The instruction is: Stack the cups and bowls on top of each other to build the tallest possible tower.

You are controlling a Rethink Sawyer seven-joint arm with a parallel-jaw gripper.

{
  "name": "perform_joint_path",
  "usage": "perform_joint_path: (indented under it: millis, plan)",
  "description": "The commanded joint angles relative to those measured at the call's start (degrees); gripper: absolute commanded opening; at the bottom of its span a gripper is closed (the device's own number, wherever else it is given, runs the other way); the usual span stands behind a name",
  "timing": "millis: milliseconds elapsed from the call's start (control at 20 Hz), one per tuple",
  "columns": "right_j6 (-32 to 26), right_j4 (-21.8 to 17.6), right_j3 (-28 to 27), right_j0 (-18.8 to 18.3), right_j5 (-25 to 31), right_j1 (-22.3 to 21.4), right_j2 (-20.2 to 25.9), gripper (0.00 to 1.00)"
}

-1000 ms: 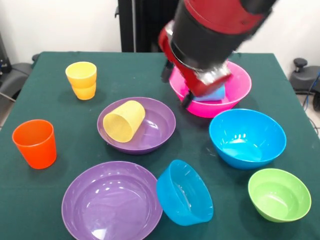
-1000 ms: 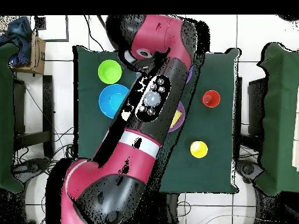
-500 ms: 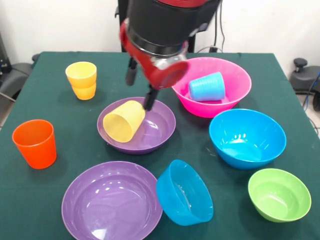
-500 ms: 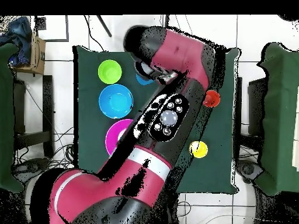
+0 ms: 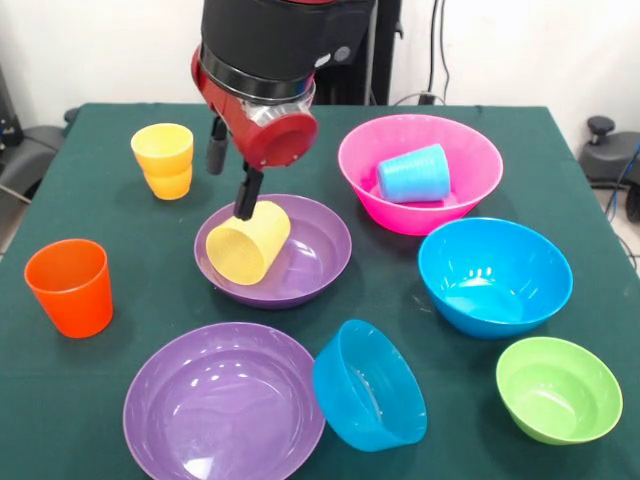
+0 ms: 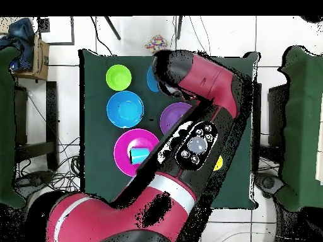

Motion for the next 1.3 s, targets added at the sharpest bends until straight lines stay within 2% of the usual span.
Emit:
perform_joint_path:
  millis: [50, 100, 250, 350, 500, 700, 900, 1300]
  plan:
    - [-10.07, -7.21, 5.85, -0.07, 0.35, -1.67, 9.82, 1.00]
    - [-9.59, -8.01, 5.56, 0.19, 0.70, -1.53, 9.37, 1.00]
    - [-6.02, -10.50, 4.02, 1.60, 7.79, -0.50, 6.06, 1.00]
    - [-4.90, -10.68, 6.09, 1.43, 4.93, -1.12, 6.96, 1.00]
    - [-2.88, -8.36, 11.96, 0.44, -3.64, -2.36, 10.80, 1.00]
    - [-4.46, -7.81, 16.82, -1.00, -11.86, -2.85, 15.20, 1.00]
    - [-3.74, -8.42, 19.10, -1.41, -14.81, -3.47, 16.60, 1.00]
    - [-3.42, -9.28, 18.87, -2.28, -17.08, -2.07, 18.59, 1.00]
